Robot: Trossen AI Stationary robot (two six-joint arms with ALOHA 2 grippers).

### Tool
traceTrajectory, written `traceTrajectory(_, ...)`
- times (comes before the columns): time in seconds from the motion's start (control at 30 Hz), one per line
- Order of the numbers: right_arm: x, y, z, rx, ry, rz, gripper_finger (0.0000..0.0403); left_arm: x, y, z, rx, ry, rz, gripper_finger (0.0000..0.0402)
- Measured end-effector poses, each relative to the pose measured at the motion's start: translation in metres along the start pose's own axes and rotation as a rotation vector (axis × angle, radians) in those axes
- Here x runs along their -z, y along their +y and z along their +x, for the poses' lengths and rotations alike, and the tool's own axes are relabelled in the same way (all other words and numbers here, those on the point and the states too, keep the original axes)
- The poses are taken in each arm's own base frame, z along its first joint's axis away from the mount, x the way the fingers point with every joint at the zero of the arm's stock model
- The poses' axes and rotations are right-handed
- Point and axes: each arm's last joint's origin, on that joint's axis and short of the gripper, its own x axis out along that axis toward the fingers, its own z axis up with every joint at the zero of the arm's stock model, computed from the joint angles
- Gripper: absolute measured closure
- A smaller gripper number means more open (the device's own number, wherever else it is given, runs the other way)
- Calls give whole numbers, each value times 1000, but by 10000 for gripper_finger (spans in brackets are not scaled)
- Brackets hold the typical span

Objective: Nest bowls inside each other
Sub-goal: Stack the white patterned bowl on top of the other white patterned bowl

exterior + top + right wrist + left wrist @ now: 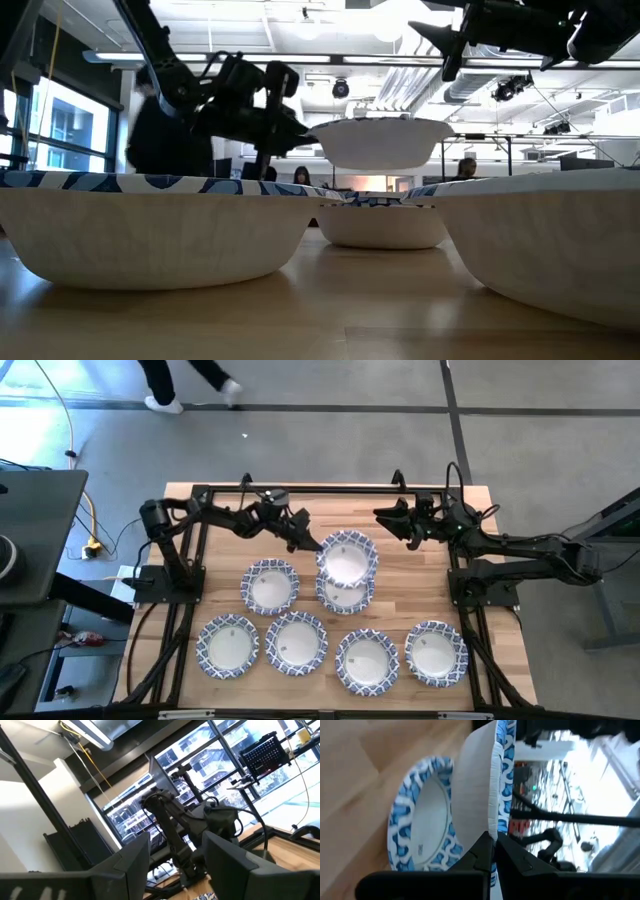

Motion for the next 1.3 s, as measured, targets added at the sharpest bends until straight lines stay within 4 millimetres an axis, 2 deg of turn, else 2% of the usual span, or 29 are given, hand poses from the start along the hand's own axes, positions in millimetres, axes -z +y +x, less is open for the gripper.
traceTrajectory(0.57,-1,1,0,-5,-6,20,230,30,4,26,-98,105,24,397)
traceTrajectory(1.3,-1,1,0,-19,-6,40,230,35,5,33,-149,53,46,397)
